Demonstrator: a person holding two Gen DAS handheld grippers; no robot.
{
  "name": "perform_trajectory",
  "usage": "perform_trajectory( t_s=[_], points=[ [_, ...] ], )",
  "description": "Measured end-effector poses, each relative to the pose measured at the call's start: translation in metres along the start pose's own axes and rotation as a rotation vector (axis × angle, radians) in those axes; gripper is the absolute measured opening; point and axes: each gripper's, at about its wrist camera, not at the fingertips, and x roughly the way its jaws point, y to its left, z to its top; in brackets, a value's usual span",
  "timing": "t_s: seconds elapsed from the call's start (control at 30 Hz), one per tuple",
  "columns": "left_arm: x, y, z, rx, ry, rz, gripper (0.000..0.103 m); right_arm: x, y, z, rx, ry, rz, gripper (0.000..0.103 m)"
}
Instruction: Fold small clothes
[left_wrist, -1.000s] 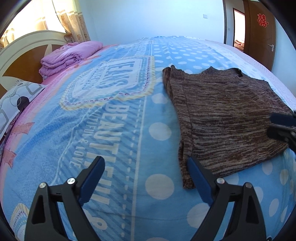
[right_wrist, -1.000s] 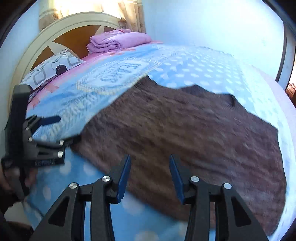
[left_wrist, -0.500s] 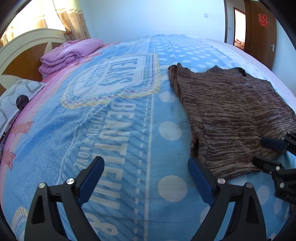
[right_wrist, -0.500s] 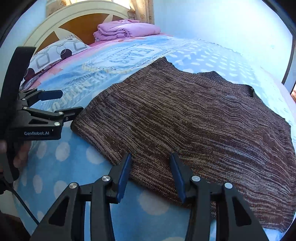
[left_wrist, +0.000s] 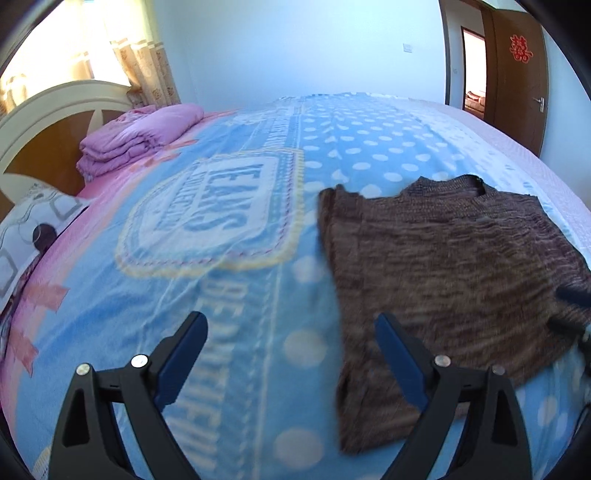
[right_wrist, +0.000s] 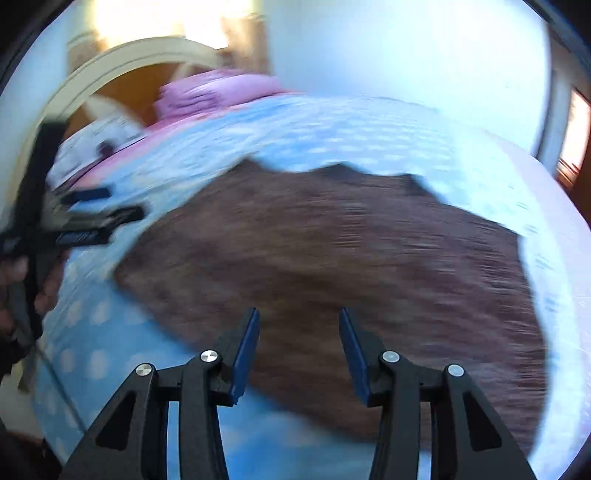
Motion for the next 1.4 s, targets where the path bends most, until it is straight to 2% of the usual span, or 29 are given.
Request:
perform_trajectory(
  t_s=[0.2, 0.27, 0.33, 0.43, 0.47, 0.5, 0.53, 0.6, 0.67, 0.73, 0.9, 1.0, 1.03, 1.13, 1.3, 1.4],
  points=[
    [0.035, -0.024, 0.009, 0.031, 0.037, 0.069, 0.095, 0.003, -0.142, 0.024, 0.306, -0.027, -0.197, 0.046],
    [0.046, -0.025, 0.006, 0.022, 0.069, 0.084, 0.095, 0.013, -0.183, 0.029, 0.387, -0.01, -0.216, 0.046],
    [0.05, -0.026, 0.004, 0.007, 0.07, 0.077, 0.096, 0.023, -0.204, 0.033, 0.412, -0.003, -0.181, 0.045],
    [0.048, -0.023, 0.003, -0.007, 0.063, 0.074, 0.099, 0.036, -0.206, 0.041, 0.353, -0.011, -0.154, 0.041],
    [0.049, -0.022, 0.002, -0.016, 0.066, 0.068, 0.1, 0.04, -0.204, 0.043, 0.326, -0.002, -0.154, 0.038],
    [0.05, -0.019, 0.002, -0.032, 0.068, 0.058, 0.1, 0.047, -0.2, 0.045, 0.304, 0.021, -0.163, 0.03],
    [0.05, -0.017, 0.002, -0.046, 0.07, 0.047, 0.1, 0.054, -0.199, 0.044, 0.291, 0.056, -0.187, 0.024],
    [0.049, -0.009, 0.0, -0.084, 0.07, 0.051, 0.102, 0.058, -0.2, 0.045, 0.272, 0.062, -0.256, 0.018],
    [0.052, -0.005, -0.001, -0.1, 0.091, 0.068, 0.103, 0.056, -0.203, 0.041, 0.269, 0.059, -0.307, 0.018],
    [0.051, -0.003, -0.001, -0.113, 0.09, 0.057, 0.103, 0.055, -0.204, 0.038, 0.271, 0.059, -0.299, 0.018],
    [0.039, -0.007, 0.005, -0.022, 0.046, 0.053, 0.103, 0.036, -0.188, 0.039, 0.206, 0.055, -0.344, 0.02],
    [0.031, 0.0, 0.012, 0.01, 0.008, 0.04, 0.103, 0.013, -0.162, 0.038, 0.186, 0.013, -0.294, 0.048],
    [0.031, 0.002, 0.014, 0.014, 0.003, 0.039, 0.103, 0.007, -0.146, 0.037, 0.165, -0.004, -0.263, 0.052],
    [0.04, 0.009, 0.019, 0.016, 0.008, 0.03, 0.103, -0.002, -0.088, 0.028, 0.057, -0.017, -0.167, 0.052],
    [0.058, 0.021, 0.028, -0.054, 0.056, -0.072, 0.103, -0.005, 0.028, -0.002, -0.206, -0.021, -0.009, 0.052],
    [0.064, 0.023, 0.034, -0.07, 0.066, -0.117, 0.103, 0.0, 0.075, -0.017, -0.325, -0.008, 0.036, 0.052]
  ],
)
